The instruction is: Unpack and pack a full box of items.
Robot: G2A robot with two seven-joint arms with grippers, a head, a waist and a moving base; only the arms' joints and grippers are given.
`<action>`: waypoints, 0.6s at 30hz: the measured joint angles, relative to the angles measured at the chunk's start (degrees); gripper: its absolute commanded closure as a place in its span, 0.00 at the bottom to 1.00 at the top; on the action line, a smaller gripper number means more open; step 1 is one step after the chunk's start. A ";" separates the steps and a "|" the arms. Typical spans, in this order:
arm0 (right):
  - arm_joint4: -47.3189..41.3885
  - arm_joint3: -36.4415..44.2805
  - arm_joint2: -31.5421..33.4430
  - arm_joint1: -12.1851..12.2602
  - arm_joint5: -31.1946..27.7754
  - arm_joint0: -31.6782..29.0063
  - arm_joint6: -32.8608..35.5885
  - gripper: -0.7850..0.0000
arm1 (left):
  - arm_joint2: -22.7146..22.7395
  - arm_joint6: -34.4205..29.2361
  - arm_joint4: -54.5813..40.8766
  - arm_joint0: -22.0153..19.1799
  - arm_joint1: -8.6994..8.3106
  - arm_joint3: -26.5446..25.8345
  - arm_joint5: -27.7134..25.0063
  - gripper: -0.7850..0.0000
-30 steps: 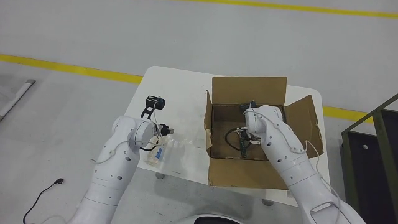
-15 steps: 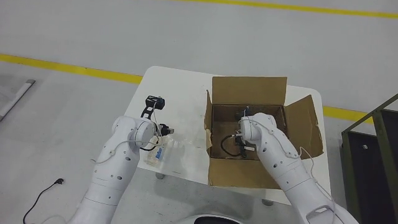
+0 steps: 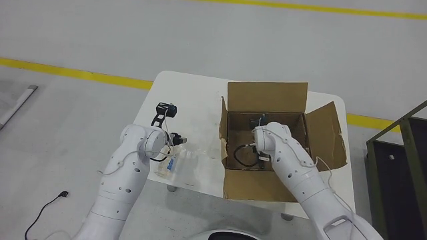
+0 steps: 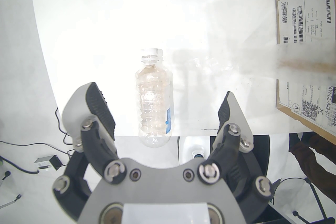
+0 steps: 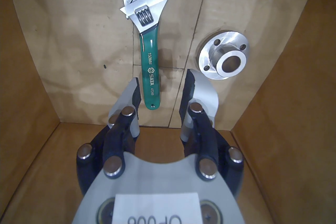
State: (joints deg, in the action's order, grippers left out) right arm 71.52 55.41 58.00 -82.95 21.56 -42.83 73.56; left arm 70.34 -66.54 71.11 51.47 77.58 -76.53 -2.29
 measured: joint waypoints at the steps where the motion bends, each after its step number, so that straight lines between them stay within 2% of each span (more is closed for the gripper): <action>1: 0.01 -0.37 -0.16 -0.11 0.07 0.14 -0.27 0.53 | 0.00 0.00 0.00 0.00 0.00 0.00 0.00 0.00; 7: -0.55 -2.94 -0.97 -0.84 -0.02 0.87 -2.29 0.53 | 0.00 0.00 0.00 0.00 0.00 0.00 0.00 0.00; 18: -2.10 -7.84 -1.61 -2.01 -0.32 2.24 -5.17 0.60 | 0.00 0.00 0.00 0.00 0.00 0.00 0.00 0.00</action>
State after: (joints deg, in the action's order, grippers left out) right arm 69.42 47.57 56.39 -84.96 21.24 -40.59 68.39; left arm 70.34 -66.54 71.11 51.47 77.58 -76.53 -2.29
